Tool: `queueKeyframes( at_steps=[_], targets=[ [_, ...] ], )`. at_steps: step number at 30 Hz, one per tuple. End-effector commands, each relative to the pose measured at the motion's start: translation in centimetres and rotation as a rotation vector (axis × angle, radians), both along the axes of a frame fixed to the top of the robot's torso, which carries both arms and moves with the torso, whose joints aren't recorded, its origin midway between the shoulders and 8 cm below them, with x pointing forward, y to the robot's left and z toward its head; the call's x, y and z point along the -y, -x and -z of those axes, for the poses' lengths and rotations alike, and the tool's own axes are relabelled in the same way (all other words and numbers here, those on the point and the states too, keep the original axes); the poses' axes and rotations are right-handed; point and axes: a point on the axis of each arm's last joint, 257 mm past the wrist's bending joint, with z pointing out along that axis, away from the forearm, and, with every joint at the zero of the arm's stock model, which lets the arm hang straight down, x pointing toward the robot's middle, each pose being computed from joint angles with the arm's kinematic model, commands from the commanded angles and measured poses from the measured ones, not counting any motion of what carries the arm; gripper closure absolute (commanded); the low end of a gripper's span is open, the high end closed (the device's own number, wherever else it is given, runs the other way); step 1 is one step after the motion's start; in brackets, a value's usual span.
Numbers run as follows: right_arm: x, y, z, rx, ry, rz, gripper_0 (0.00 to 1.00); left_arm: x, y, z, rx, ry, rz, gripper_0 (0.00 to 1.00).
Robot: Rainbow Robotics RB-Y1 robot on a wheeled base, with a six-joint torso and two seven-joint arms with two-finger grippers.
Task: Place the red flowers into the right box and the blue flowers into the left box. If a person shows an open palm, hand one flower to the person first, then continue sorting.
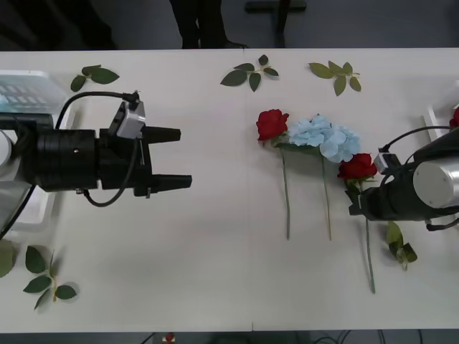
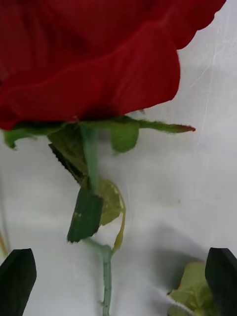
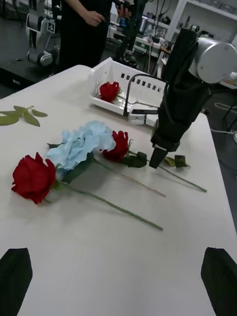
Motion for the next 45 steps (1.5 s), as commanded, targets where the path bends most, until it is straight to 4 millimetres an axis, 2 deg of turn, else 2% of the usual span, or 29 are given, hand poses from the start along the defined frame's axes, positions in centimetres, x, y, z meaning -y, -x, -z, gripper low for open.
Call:
queueKeyframes(
  at_steps=[1, 4, 9, 14, 17, 20, 22, 23, 24, 25, 26, 27, 28, 37, 39, 45],
  targets=[
    [0.6, -0.8, -0.7, 0.03, 0.043, -0.033, 0.0, -2.4, -0.6, -2.3, 0.037, -0.064, 0.001, 0.0],
    [0.6, -0.9, -0.5, 0.034, 0.057, -0.041, 0.0, -3.8, -1.0, -2.2, 0.058, -0.121, -0.007, 0.0],
    [0.5, -1.1, 0.0, 0.045, 0.096, -0.055, 0.0, -3.7, -0.7, -2.7, 0.054, -0.101, 0.004, 0.0],
    [0.2, -1.3, 0.1, 0.052, 0.1, -0.056, 0.09, -3.5, -0.7, -2.7, 0.048, -0.088, 0.0, 0.0],
    [0.1, -1.3, 0.3, 0.052, 0.096, -0.057, 0.19, -3.5, -0.8, -2.5, 0.048, -0.091, -0.004, 0.0],
    [-0.1, -1.4, 0.8, 0.053, 0.093, -0.059, 0.34, -3.3, -0.7, -2.7, 0.049, -0.083, -0.003, 0.0],
    [-0.2, -1.5, 1.0, 0.057, 0.091, -0.062, 0.38, -3.3, -0.8, -2.6, 0.049, -0.082, -0.005, 0.0],
    [-0.2, -1.5, 1.0, 0.059, 0.092, -0.064, 0.45, -3.2, -0.8, -2.7, 0.05, -0.081, -0.005, 0.0],
    [-0.2, -1.5, 1.1, 0.058, 0.092, -0.063, 0.58, -3.2, -0.8, -2.6, 0.049, -0.081, -0.005, 0.0],
    [-0.2, -1.5, 1.1, 0.058, 0.092, -0.063, 0.79, -3.2, -0.8, -2.6, 0.048, -0.082, -0.004, 0.0],
    [-0.2, -1.5, 1.1, 0.056, 0.09, -0.062, 0.91, -3.2, -0.8, -2.6, 0.048, -0.08, -0.005, 0.0],
    [-0.3, -1.5, 1.0, 0.057, 0.09, -0.062, 0.98, -3.2, -0.8, -2.7, 0.05, -0.08, -0.004, 0.0],
    [-0.3, -1.5, 1.1, 0.057, 0.088, -0.062, 1.0, -3.2, -0.8, -2.6, 0.048, -0.08, -0.005, 0.0],
    [-0.1, -2.0, 0.2, 0.076, 0.079, -0.057, 1.0, -3.2, -0.8, -2.6, 0.048, -0.082, -0.004, 0.0],
    [0.0, -2.4, -0.5, 0.093, 0.076, -0.056, 1.0, -3.3, -0.8, -2.6, 0.048, -0.084, -0.005, 0.0],
    [1.6, -2.7, -5.4, 0.141, 0.101, -0.056, 1.0, -3.3, -0.8, -2.5, 0.048, -0.085, -0.006, 0.0]
  ],
)
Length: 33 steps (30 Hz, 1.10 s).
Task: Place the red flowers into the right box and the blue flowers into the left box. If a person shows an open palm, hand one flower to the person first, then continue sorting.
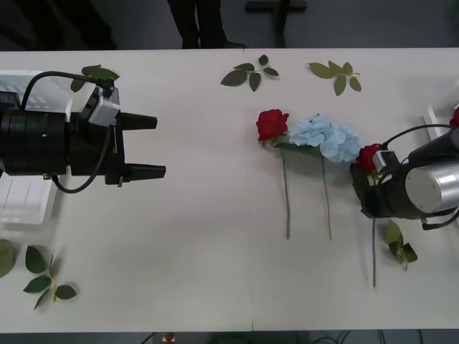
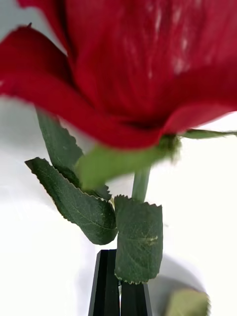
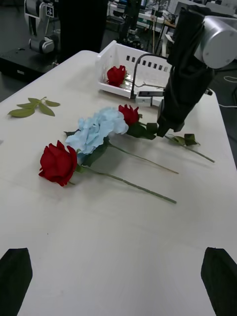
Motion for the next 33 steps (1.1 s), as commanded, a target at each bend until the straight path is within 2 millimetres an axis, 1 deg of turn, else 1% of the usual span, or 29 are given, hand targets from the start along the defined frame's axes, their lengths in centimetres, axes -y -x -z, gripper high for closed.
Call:
queueKeyframes(
  at_steps=[1, 3, 4, 5, 6, 8, 9, 10, 11, 12, 14, 16, 18, 20, 22, 23, 24, 27, 28, 29, 31, 33],
  targets=[
    [1.1, -1.4, -6.0, 0.088, 0.045, -0.052, 1.0, 0.4, 0.0, -1.0, -0.004, 0.007, -0.001, 0.0],
    [1.6, -1.2, -7.7, 0.102, 0.053, -0.049, 1.0, 0.4, 0.0, -1.0, -0.003, 0.007, 0.0, 0.0],
    [1.8, -1.1, -8.2, 0.107, 0.054, -0.047, 1.0, 0.4, 0.0, -1.0, -0.004, 0.007, -0.001, 0.0],
    [2.3, -1.1, -9.5, 0.126, 0.057, -0.043, 1.0, 0.4, 0.0, -1.0, -0.004, 0.007, -0.001, 0.0],
    [2.6, -1.1, -10.3, 0.136, 0.058, -0.038, 1.0, 0.4, 0.0, -1.0, -0.004, 0.007, -0.001, 0.0],
    [3.1, -1.3, -11.9, 0.163, 0.06, -0.032, 1.0, 0.4, 0.0, -1.0, -0.004, 0.007, -0.001, 0.0],
    [3.2, -1.4, -12.4, 0.171, 0.061, -0.032, 1.0, 0.4, 0.0, -1.0, -0.003, 0.007, 0.0, 0.0],
    [3.9, -1.6, -13.5, 0.19, 0.067, -0.025, 1.0, 0.4, 0.0, -1.0, -0.004, 0.007, -0.001, 0.0],
    [3.9, -1.6, -13.5, 0.19, 0.067, -0.025, 1.0, 0.4, 0.0, -1.0, -0.004, 0.007, -0.001, 0.0],
    [4.9, -2.2, -15.5, 0.226, 0.093, -0.044, 1.0, 0.4, 0.0, -1.0, -0.004, 0.007, -0.001, 0.0],
    [6.3, -2.7, -17.4, 0.262, 0.124, -0.055, 1.0, 0.4, 0.0, -1.0, -0.004, 0.007, -0.001, 0.0],
    [7.4, -2.9, -18.6, 0.282, 0.153, -0.064, 1.0, 0.4, -0.1, -1.0, -0.004, 0.006, -0.001, 0.0],
    [9.2, -3.3, -20.4, 0.306, 0.208, -0.077, 1.0, 0.4, 0.0, -1.0, -0.004, 0.007, -0.001, 0.0],
    [11.1, -3.7, -21.8, 0.313, 0.251, -0.082, 1.0, 0.4, -0.1, -1.0, -0.004, 0.006, -0.001, 0.0],
    [12.7, -4.2, -22.7, 0.313, 0.274, -0.087, 1.0, 0.4, -0.1, -1.0, -0.004, 0.006, -0.001, 0.0],
    [14.0, -4.4, -22.9, 0.302, 0.287, -0.085, 1.0, 0.4, -0.1, -1.0, -0.004, 0.006, -0.001, 0.0],
    [14.5, -4.6, -23.0, 0.296, 0.291, -0.087, 1.0, 0.4, -0.1, -1.0, -0.004, 0.006, -0.001, 0.0],
    [17.5, -5.8, -23.3, 0.274, 0.3, -0.08, 1.0, 0.4, 0.0, -1.0, -0.003, 0.005, 0.0, 0.0],
    [18.6, -6.1, -23.3, 0.265, 0.297, -0.072, 1.0, 0.4, -0.1, -1.0, -0.004, 0.006, -0.001, 0.0],
    [19.2, -6.3, -23.2, 0.26, 0.298, -0.068, 1.0, 0.4, 0.0, -1.0, -0.004, 0.005, 0.0, 0.0],
    [21.5, -7.0, -22.8, 0.248, 0.286, -0.048, 1.0, 0.4, -0.1, -1.0, -0.004, 0.006, -0.001, 0.0],
    [22.8, -7.3, -22.3, 0.244, 0.276, -0.033, 1.0, 0.4, 0.0, -1.0, -0.004, 0.005, 0.0, 0.0]
  ],
)
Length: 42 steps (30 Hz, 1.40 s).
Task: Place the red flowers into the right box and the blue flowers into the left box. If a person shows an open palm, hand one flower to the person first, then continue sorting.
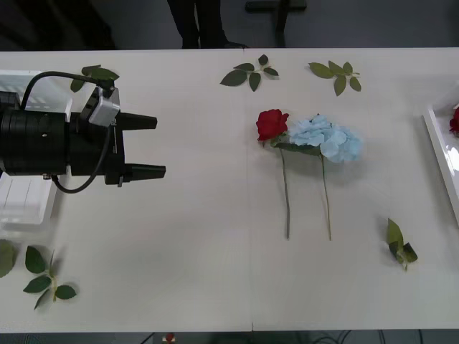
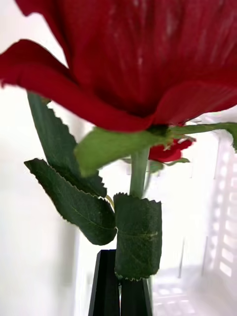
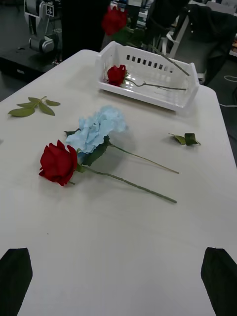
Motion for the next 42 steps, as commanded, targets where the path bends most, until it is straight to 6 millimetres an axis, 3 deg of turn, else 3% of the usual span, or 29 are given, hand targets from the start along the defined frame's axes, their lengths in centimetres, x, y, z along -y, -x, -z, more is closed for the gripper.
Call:
queueKeyframes(
  at_steps=[1, 8, 13, 21, 22, 23, 27, 31, 34, 39, 42],
  targets=[
    [4.0, -1.2, -1.6, 0.034, 0.021, 0.01, 1.0, 0.4, 0.0, -1.0, -0.004, 0.007, -0.001, 0.0],
    [9.1, -0.7, 0.1, -0.002, 0.107, 0.03, 1.0, 0.4, 0.0, -1.0, -0.005, 0.007, 0.0, 0.0],
    [12.3, 0.3, 2.6, -0.07, 0.204, 0.062, 1.0, 0.4, 0.0, -1.0, -0.005, 0.007, 0.0, 0.0],
    [13.7, 0.9, 5.6, -0.118, 0.256, 0.086, 0.99, 0.4, 0.0, -0.9, -0.006, 0.007, 0.0, 0.0],
    [13.6, 1.0, 5.9, -0.119, 0.251, 0.086, 0.96, 0.4, 0.0, -1.0, -0.005, 0.007, 0.0, 0.0],
    [13.5, 0.8, 6.0, -0.117, 0.248, 0.084, 0.86, 0.4, 0.0, -1.0, -0.005, 0.007, 0.0, 0.0],
    [13.3, 0.7, 6.0, -0.115, 0.248, 0.077, 0.22, 0.4, 0.0, -1.0, -0.005, 0.007, 0.0, 0.0],
    [12.4, 0.0, 5.1, -0.1, 0.252, 0.049, 0.06, 0.4, 0.0, -1.0, -0.005, 0.006, 0.001, 0.0],
    [11.0, -0.1, 4.1, -0.102, 0.213, 0.03, 0.05, 0.4, 0.0, -1.0, -0.004, 0.007, -0.001, 0.0],
    [4.7, 0.0, 4.4, -0.126, 0.034, -0.048, 0.05, 0.4, 0.0, -1.0, -0.005, 0.007, 0.0, 0.0],
    [-1.0, -0.3, 5.3, -0.14, -0.088, -0.123, 0.05, 0.4, 0.0, -1.0, -0.004, 0.007, -0.001, 0.0]
  ],
)
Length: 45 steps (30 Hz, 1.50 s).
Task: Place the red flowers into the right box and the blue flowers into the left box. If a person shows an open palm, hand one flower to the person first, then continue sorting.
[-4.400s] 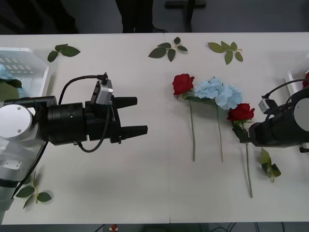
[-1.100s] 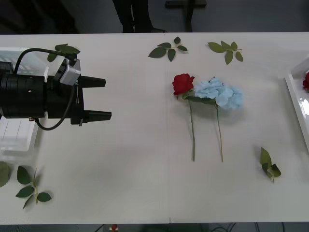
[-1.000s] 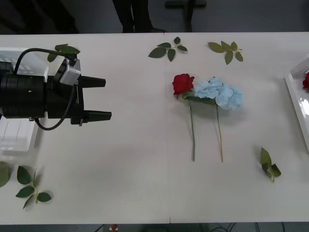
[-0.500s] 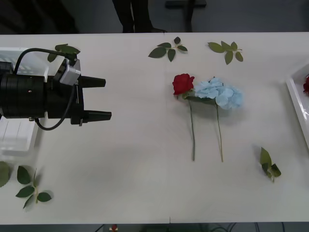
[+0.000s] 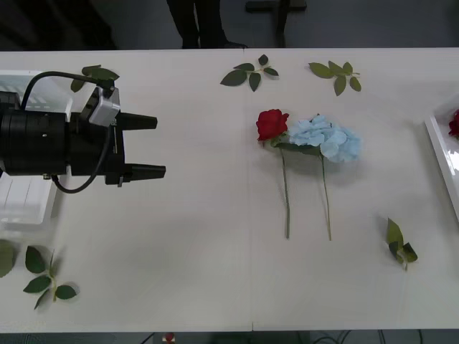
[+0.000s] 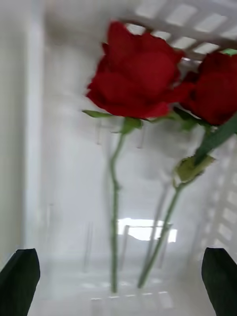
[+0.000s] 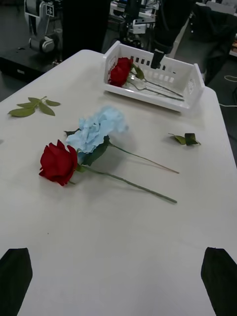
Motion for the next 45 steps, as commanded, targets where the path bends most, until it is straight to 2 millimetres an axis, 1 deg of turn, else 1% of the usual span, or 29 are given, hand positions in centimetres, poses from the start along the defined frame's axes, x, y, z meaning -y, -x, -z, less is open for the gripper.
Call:
queueKeyframes(
  at_steps=[1, 2, 3, 6, 7, 9, 10, 12, 15, 16, 20, 26, 35, 45],
  targets=[
    [-7.9, -1.9, -0.9, 0.038, -0.139, -0.108, 0.05, 0.4, 0.0, -1.0, -0.005, 0.007, 0.001, 0.0],
    [-9.4, -2.0, -0.6, 0.033, -0.168, -0.119, 0.05, 0.4, 0.0, -1.0, -0.005, 0.007, 0.001, 0.0],
    [-10.3, -2.0, -0.4, 0.028, -0.186, -0.12, 0.05, 0.4, 0.0, -1.0, -0.005, 0.007, 0.001, 0.0],
    [-16.0, -2.3, 1.1, 0.007, -0.271, -0.146, 0.05, 0.4, 0.0, -1.0, -0.004, 0.008, -0.001, 0.0],
    [-17.2, -2.4, 1.4, 0.005, -0.283, -0.152, 0.05, 0.4, 0.0, -1.0, -0.005, 0.007, 0.001, 0.0],
    [-19.0, -2.4, 2.2, -0.007, -0.299, -0.16, 0.05, 0.4, 0.0, -1.0, -0.004, 0.008, -0.001, 0.0],
    [-20.5, -2.5, 3.0, -0.011, -0.306, -0.16, 0.05, 0.4, 0.0, -1.0, -0.004, 0.008, -0.001, 0.0],
    [-21.7, -2.7, 3.8, -0.011, -0.305, -0.154, 0.05, 0.4, 0.0, -1.0, -0.005, 0.007, 0.001, 0.0],
    [-23.8, -2.8, 5.5, -0.009, -0.289, -0.139, 0.05, 0.4, 0.0, -1.0, -0.004, 0.008, -0.001, 0.0],
    [-24.2, -2.8, 5.7, -0.007, -0.291, -0.138, 0.05, 0.4, 0.0, -1.0, -0.004, 0.008, -0.001, 0.0],
    [-26.7, -2.7, 7.7, 0.016, -0.31, -0.114, 0.05, 0.4, -0.1, -1.0, -0.005, 0.007, -0.002, 0.0],
    [-29.4, -1.8, 9.9, 0.023, -0.332, -0.087, 0.05, 0.3, -0.1, -0.9, -0.006, 0.004, -0.004, 0.0],
    [-32.4, -1.4, 10.9, 0.014, -0.363, -0.086, 0.05, 0.3, -0.1, -0.8, -0.006, 0.002, -0.007, 0.0],
    [-34.2, -1.5, 11.5, 0.018, -0.345, -0.107, 0.05, 0.3, -0.1, -0.8, -0.008, 0.003, -0.008, 0.0]
  ],
)
